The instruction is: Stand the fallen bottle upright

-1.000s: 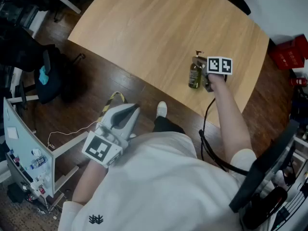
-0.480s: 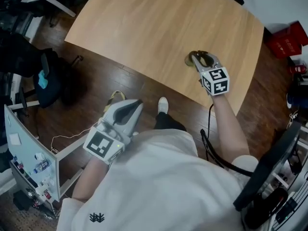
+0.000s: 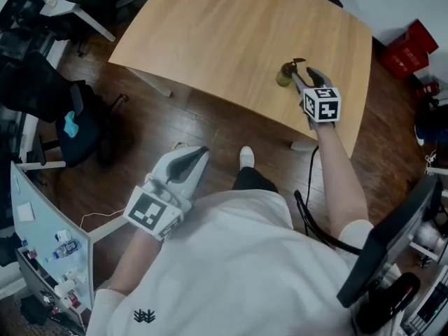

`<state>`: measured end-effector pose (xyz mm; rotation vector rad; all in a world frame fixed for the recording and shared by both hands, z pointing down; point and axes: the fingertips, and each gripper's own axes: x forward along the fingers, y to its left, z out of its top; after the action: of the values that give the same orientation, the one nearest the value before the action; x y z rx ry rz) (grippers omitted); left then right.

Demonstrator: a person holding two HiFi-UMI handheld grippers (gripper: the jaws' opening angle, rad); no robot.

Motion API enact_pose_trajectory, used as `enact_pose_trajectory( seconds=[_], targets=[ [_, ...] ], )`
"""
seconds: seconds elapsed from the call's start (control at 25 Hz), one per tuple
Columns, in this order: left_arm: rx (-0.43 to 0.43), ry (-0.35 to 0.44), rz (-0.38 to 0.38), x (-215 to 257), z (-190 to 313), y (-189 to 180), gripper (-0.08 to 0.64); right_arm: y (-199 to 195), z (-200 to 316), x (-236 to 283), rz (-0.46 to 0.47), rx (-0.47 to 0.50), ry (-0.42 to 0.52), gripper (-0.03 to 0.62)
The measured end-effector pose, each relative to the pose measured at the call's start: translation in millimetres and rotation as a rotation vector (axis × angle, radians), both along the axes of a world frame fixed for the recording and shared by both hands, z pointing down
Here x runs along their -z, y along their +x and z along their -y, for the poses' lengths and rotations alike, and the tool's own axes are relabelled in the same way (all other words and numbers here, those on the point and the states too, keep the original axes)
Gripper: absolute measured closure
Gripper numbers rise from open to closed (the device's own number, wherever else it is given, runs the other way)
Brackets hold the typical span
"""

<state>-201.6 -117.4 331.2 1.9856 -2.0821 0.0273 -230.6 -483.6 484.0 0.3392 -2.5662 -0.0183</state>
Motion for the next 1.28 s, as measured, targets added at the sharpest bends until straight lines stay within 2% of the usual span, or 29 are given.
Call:
enact_pose_trajectory(
  seconds=[0.12,0.24,0.32,0.44,0.52,0.64,0.8,1.0,1.28],
  targets=[
    [-0.004,0.035,0.002,-3,-37,7,0.561,37,-28,20,0.044,-0.066,-0.001,0.382],
    [-0.035,0.049,0.005,-11,-76,16,0.561,80,-84,36,0.091,-0.098,-0.013,0.382],
    [-0.074,0.056,-0.003,-21,-104,25,0.561,115,-136,40,0.118,-0.119,-0.027,0.382],
    [-0.193,0.055,-0.022,-54,-154,41,0.561,178,-238,25,0.178,-0.195,-0.091,0.383],
    [-0.253,0.044,-0.024,-71,-182,42,0.561,202,-298,25,0.233,-0.229,-0.138,0.385],
    [-0.284,0.031,-0.019,-79,-203,47,0.561,229,-353,45,0.269,-0.22,-0.151,0.385],
    [-0.326,0.035,0.013,-73,-209,69,0.561,275,-400,66,0.267,-0.213,-0.117,0.385],
    [-0.383,0.045,0.029,-63,-213,120,0.561,323,-447,74,0.263,-0.198,-0.109,0.388],
    [-0.439,0.038,0.003,-64,-241,225,0.561,402,-509,85,0.283,-0.157,-0.125,0.39]
  ],
)
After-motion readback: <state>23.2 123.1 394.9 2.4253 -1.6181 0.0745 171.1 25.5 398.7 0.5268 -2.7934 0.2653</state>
